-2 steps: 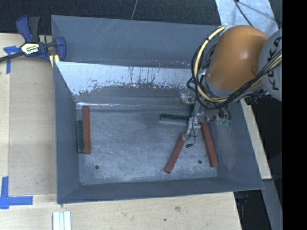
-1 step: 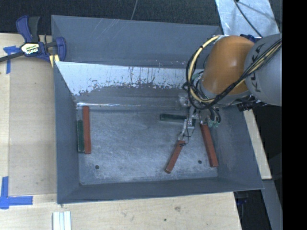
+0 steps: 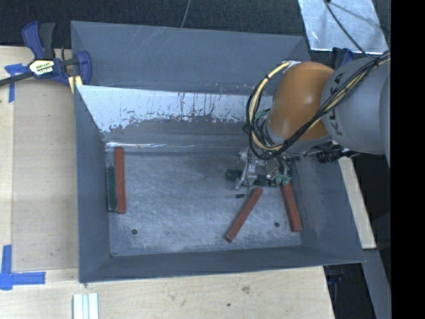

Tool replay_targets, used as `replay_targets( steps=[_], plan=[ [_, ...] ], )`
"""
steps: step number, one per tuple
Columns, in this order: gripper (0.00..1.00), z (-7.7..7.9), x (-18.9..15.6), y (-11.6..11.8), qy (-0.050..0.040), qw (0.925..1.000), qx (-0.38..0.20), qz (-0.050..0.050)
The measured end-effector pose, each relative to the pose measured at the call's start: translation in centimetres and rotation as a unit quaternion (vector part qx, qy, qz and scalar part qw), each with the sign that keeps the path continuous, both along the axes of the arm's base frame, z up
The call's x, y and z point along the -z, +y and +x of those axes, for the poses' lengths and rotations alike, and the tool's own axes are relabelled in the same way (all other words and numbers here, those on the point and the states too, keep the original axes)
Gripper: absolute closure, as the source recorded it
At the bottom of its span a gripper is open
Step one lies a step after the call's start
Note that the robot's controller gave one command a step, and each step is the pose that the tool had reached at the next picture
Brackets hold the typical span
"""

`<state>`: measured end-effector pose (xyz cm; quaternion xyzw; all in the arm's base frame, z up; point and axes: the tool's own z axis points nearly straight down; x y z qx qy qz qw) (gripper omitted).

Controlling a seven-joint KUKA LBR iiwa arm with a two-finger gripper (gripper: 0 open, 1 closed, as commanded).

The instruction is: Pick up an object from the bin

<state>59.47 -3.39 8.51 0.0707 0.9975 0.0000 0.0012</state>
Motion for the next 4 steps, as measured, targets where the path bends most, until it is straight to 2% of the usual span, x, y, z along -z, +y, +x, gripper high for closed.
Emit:
replay_targets(
  steps=[1, 2, 3, 4],
  plan=[
    [1.00, 0.0, 0.0, 0.0, 0.0000, 1.0000, 0.000, 0.000],
    [1.00, 1.9, -10.8, 2.6, -0.0005, 0.9999, -0.016, 0.000],
    [1.00, 1.9, -10.8, 2.6, -0.0005, 0.9999, -0.016, 0.000],
    [1.00, 1.7, -13.8, 1.0, 0.0013, 0.9978, -0.066, 0.000]
  ],
)
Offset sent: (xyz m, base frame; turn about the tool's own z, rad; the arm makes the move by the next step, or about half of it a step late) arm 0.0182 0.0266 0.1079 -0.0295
